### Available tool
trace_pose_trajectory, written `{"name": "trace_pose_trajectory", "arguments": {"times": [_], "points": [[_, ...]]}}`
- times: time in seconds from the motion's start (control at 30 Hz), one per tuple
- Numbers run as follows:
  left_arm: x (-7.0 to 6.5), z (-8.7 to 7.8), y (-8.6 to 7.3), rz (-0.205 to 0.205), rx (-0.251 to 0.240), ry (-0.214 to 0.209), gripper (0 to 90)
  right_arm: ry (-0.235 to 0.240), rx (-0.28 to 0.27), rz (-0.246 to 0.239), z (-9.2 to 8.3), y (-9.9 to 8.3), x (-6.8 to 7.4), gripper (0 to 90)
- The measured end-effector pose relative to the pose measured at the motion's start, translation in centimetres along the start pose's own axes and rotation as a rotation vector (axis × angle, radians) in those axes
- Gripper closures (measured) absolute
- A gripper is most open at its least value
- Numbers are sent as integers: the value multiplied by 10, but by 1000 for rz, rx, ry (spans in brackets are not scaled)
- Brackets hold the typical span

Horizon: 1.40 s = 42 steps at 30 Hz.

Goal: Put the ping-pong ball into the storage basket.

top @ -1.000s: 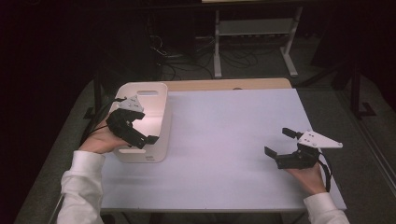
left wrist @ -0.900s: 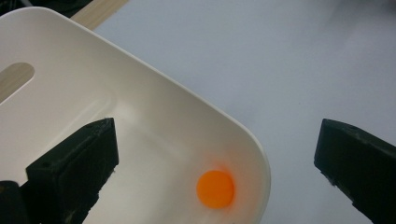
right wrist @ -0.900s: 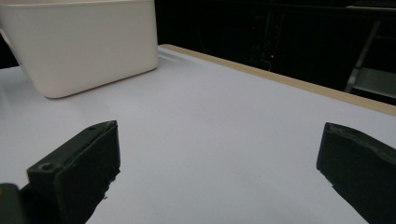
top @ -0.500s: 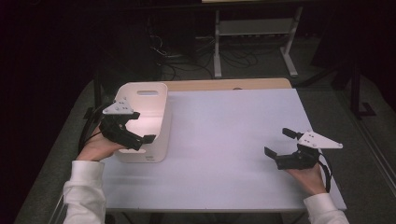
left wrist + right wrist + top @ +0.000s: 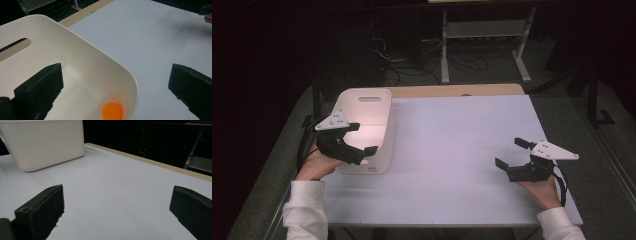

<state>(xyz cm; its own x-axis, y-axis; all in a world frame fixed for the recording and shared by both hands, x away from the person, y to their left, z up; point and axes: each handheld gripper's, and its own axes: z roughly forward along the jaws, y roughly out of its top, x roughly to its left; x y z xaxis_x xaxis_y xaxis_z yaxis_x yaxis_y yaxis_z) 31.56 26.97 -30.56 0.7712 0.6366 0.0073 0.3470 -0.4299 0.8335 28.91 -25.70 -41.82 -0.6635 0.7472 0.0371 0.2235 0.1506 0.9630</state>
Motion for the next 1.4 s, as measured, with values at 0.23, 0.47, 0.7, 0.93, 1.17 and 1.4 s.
{"name": "trace_pose_trajectory", "arguments": {"times": [0.23, 0.47, 0.7, 0.93, 1.17, 1.4], "points": [[-4, -2, -7, -1, -55, 5, 0, -2, 3, 2, 0, 0, 0, 0], [-9, -7, -16, -10, -142, 38, 0, -3, -5, -8, 0, 0, 0, 0], [-6, -11, -21, -32, -189, 41, 0, -1, 4, 4, 0, 0, 1, 0], [-7, -9, -28, -62, -238, 52, 0, -1, -1, -6, 1, 0, 0, 0], [-7, -10, -35, -63, -294, 60, 0, 0, 3, -2, 1, -1, 0, 0], [-8, -12, -38, -78, -336, 83, 0, 2, 1, 1, 1, -1, 0, 0]]}}
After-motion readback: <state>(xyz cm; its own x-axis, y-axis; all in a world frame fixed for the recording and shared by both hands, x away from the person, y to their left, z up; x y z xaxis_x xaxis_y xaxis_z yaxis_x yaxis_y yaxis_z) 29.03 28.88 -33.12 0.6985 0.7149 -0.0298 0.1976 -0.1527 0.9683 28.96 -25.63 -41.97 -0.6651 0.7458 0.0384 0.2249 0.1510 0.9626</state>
